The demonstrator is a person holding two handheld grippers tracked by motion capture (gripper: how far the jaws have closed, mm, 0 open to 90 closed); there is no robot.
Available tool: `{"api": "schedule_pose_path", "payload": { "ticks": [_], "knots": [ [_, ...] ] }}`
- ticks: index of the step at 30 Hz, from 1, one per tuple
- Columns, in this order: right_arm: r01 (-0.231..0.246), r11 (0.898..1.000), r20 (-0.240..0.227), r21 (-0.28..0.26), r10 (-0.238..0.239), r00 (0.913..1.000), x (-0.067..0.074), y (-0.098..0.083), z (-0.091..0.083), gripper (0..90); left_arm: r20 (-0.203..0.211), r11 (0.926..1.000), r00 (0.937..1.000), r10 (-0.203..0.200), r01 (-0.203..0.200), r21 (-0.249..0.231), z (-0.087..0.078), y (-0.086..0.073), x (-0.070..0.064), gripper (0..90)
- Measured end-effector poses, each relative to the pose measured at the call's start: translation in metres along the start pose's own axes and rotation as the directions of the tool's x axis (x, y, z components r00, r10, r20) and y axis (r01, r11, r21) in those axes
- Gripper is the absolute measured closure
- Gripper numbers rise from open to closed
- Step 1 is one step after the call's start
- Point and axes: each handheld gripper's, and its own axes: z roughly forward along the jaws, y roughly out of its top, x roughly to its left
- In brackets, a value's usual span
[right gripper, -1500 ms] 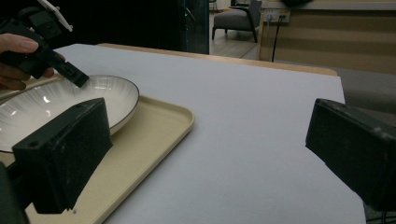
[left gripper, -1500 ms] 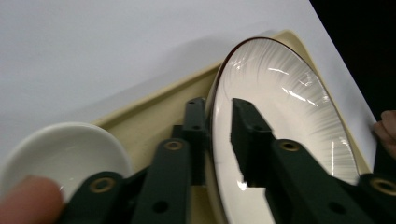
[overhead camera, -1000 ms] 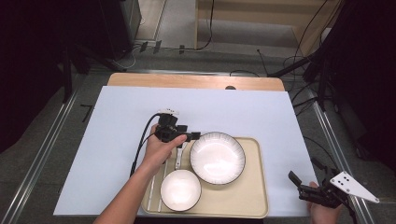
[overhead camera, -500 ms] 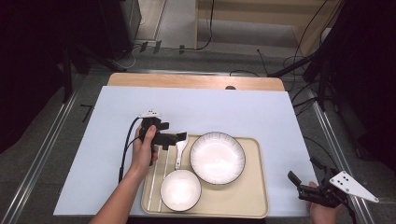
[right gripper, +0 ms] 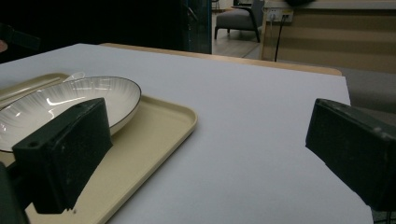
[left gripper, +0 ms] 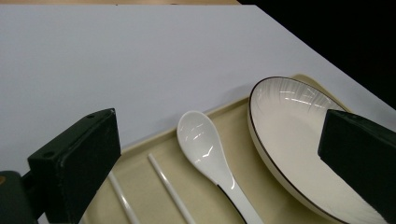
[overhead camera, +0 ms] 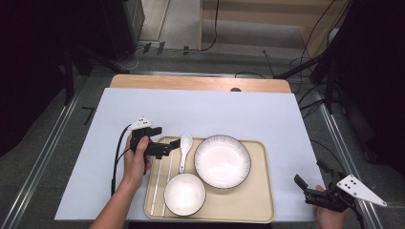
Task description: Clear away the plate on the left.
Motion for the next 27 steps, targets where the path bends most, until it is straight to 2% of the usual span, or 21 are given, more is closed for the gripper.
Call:
{"api": "schedule_pose_path", "payload": {
  "ticks": [5, 17, 21, 27],
  "knots": [
    [0.008, 1.000, 0.005, 0.002, -0.008, 1.0000, 0.002, 0.001, 0.000, 0.2, -0.029, 0.9995, 0.9995, 0.013, -0.014, -0.027, -0.016, -0.009, 0.004, 0.0],
    [0.002, 1.000, 0.006, 0.000, -0.002, 1.0000, 0.002, 0.000, 0.001, 0.2, -0.058, 0.9980, 0.9982, -0.014, 0.010, -0.063, -0.052, -0.035, 0.021, 0.0],
    [0.003, 1.000, 0.004, 0.003, -0.003, 1.0000, 0.002, 0.000, 0.001, 0.2, -0.051, 0.9962, 0.9983, -0.027, 0.023, -0.084, -0.063, -0.041, 0.024, 0.0],
    [0.004, 1.000, 0.004, 0.004, -0.004, 1.0000, 0.002, 0.000, 0.001, 0.2, -0.070, 0.9957, 0.9974, -0.018, 0.012, -0.092, -0.074, -0.053, 0.026, 0.0]
  ]
}}
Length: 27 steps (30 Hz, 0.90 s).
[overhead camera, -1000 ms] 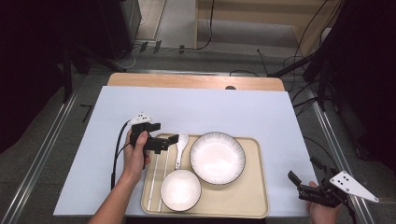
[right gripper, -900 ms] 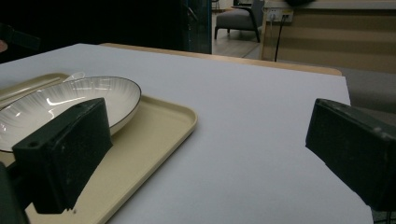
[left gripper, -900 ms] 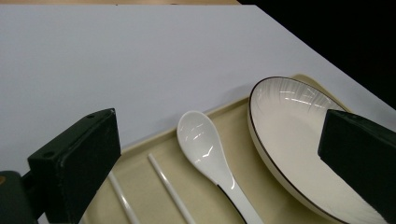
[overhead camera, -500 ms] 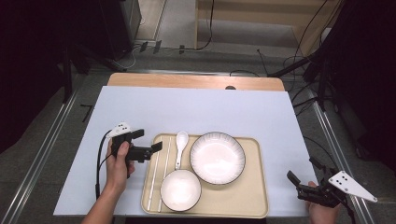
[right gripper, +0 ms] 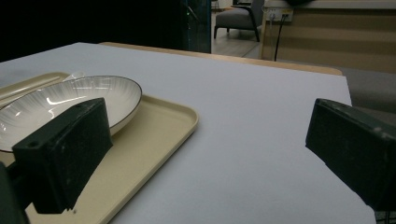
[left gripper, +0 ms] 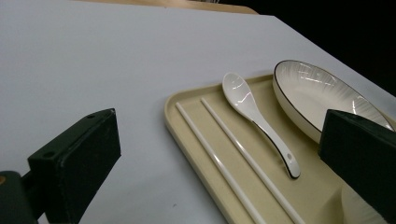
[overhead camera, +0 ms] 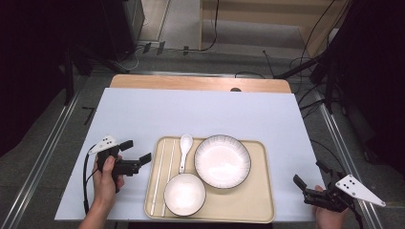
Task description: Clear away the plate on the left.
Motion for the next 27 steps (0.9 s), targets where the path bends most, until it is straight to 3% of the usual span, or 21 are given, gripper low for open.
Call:
{"api": "schedule_pose_path", "payload": {
  "ticks": [12, 19, 24, 27],
  "knots": [
    [0.001, 1.000, 0.001, 0.000, -0.001, 1.0000, 0.000, 0.000, 0.000, 0.2, -0.014, 0.9993, 0.9999, -0.004, 0.003, -0.036, -0.020, -0.016, 0.001, 0.0],
    [-0.001, 1.000, 0.001, -0.001, 0.001, 1.0000, -0.001, 0.000, 0.000, 0.2, -0.049, 0.9985, 0.9984, 0.028, -0.030, -0.046, -0.036, -0.021, 0.001, 0.0],
    [-0.006, 1.000, 0.006, 0.000, 0.006, 1.0000, -0.001, 0.000, -0.001, 0.2, -0.091, 0.9979, 0.9945, 0.051, -0.055, -0.035, -0.046, -0.028, 0.006, 0.0],
    [-0.007, 1.000, 0.009, 0.000, 0.007, 0.9999, -0.001, 0.000, -0.001, 0.2, -0.130, 0.9950, 0.9869, 0.095, -0.098, -0.019, -0.050, -0.031, 0.006, 0.0]
  ]
}}
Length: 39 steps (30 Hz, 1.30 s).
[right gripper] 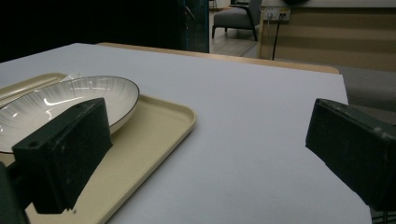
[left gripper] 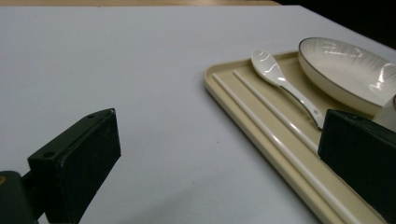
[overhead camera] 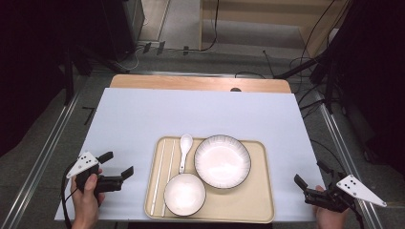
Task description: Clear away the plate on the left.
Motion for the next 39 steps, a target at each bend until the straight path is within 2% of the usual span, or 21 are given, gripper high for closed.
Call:
{"api": "schedule_pose_path", "payload": {
  "ticks": [4, 9, 15, 22, 26, 30, 31, 37, 39],
  "knots": [
    [0.005, 1.000, -0.002, 0.008, -0.005, 1.0000, 0.001, -0.001, 0.000, 0.2, -0.010, 1.0000, 0.9999, -0.004, 0.004, -0.007, -0.006, -0.002, 0.000, 0.0],
    [-0.001, 1.000, 0.001, 0.010, 0.001, 1.0000, 0.000, -0.002, 0.000, 0.2, -0.052, 0.9999, 0.9986, -0.013, 0.013, 0.000, -0.012, -0.009, 0.002, 0.0],
    [0.001, 1.000, 0.015, 0.003, -0.001, 0.9999, -0.003, -0.002, -0.002, 0.2, -0.068, 0.9987, 0.9971, -0.034, 0.032, -0.040, -0.026, -0.014, 0.014, 0.0],
    [-0.002, 1.000, 0.018, 0.000, 0.002, 0.9998, -0.004, -0.002, -0.004, 0.2, -0.093, 0.9993, 0.9956, -0.012, 0.009, -0.036, -0.036, -0.018, 0.025, 0.0],
    [-0.005, 1.000, 0.021, 0.005, 0.005, 0.9998, -0.003, -0.002, -0.005, 0.2, -0.094, 0.9993, 0.9954, -0.015, 0.012, -0.036, -0.039, -0.020, 0.028, 0.0],
    [-0.007, 1.000, 0.028, -0.004, 0.007, 0.9996, -0.006, -0.002, -0.007, 0.2, -0.111, 0.9997, 0.9938, 0.002, -0.005, -0.024, -0.043, -0.021, 0.030, 0.0],
    [-0.007, 1.000, 0.031, -0.002, 0.007, 0.9995, -0.006, -0.002, -0.007, 0.2, -0.123, 0.9997, 0.9922, 0.023, -0.024, -0.007, -0.045, -0.023, 0.032, 0.0],
    [-0.013, 1.000, 0.032, -0.001, 0.013, 0.9994, -0.006, -0.002, -0.009, 0.2, -0.112, 0.9998, 0.9936, -0.007, 0.005, -0.017, -0.050, -0.026, 0.038, 0.0],
    [-0.012, 1.000, 0.038, -0.001, 0.012, 0.9992, -0.007, -0.002, -0.009, 0.2, -0.085, 0.9984, 0.9954, -0.043, 0.040, -0.039, -0.051, -0.027, 0.041, 0.0]
  ]
}}
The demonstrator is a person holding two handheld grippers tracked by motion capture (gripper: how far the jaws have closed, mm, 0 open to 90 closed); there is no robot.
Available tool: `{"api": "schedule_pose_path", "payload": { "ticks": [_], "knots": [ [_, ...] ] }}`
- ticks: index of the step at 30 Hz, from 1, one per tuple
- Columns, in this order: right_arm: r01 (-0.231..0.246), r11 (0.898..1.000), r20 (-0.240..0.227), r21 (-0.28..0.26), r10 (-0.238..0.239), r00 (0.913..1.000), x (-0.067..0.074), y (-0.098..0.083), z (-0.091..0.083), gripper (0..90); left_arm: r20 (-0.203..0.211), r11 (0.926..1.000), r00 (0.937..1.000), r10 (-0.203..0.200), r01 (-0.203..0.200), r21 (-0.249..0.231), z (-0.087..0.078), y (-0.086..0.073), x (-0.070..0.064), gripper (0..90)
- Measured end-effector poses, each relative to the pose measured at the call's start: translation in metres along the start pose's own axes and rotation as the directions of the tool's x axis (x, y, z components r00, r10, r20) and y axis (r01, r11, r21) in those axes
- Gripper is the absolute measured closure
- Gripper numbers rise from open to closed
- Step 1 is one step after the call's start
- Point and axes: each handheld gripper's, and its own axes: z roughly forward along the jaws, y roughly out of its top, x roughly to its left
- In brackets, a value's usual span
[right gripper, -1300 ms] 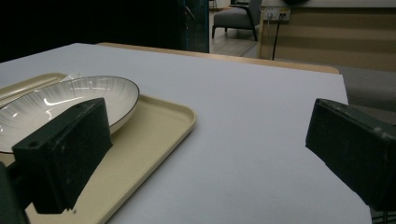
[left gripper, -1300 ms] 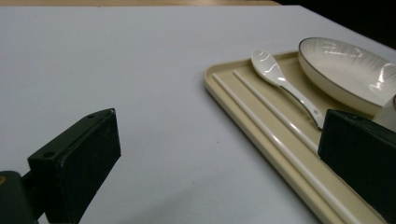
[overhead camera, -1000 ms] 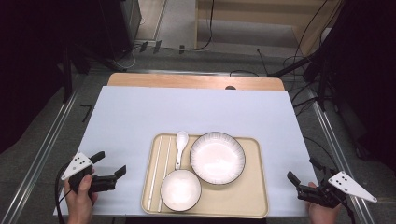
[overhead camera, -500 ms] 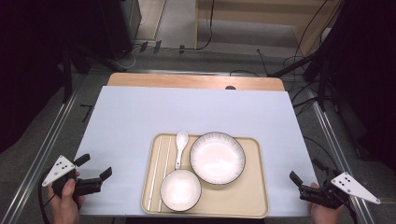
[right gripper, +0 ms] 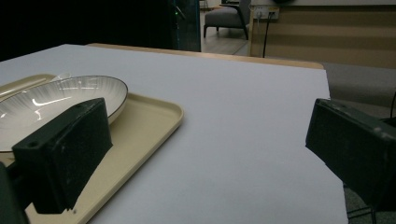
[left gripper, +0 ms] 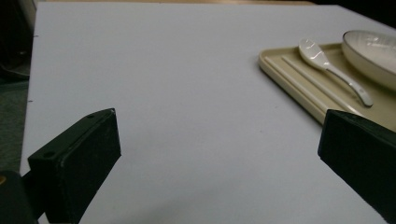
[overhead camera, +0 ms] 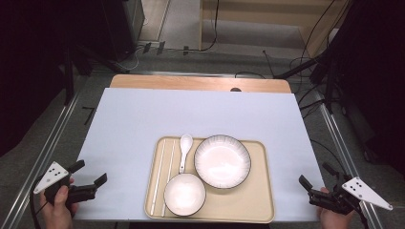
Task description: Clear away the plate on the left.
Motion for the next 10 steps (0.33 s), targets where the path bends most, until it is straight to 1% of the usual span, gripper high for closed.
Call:
{"api": "schedule_pose_path", "payload": {
  "ticks": [2, 5, 7, 10],
  "knots": [
    [-0.002, 1.000, 0.000, -0.002, 0.002, 1.0000, -0.0008, -0.0003, -0.0007, 0.2, 0.004, 0.9999, 0.9999, -0.015, 0.015, -0.007, 0.0001, -0.0005, 0.0013, 0.0],
    [0.009, 1.000, 0.002, -0.005, -0.009, 1.0000, -0.0003, 0.0006, -0.0015, 0.2, 0.001, 0.9999, 0.9999, -0.011, 0.011, -0.004, 0.0000, -0.0008, 0.0014, 0.0],
    [-0.001, 1.000, 0.002, -0.004, 0.001, 1.0000, -0.0006, 0.0001, -0.0014, 0.1, 0.005, 0.9999, 0.9999, -0.012, 0.012, -0.005, 0.0002, -0.0006, 0.0012, 0.0],
    [0.003, 1.000, 0.001, 0.002, -0.003, 1.0000, -0.0001, 0.0001, -0.0009, 0.2, 0.009, 1.0000, 0.9999, -0.008, 0.008, 0.000, 0.0011, -0.0003, 0.0003, 0.0]
  ]
}}
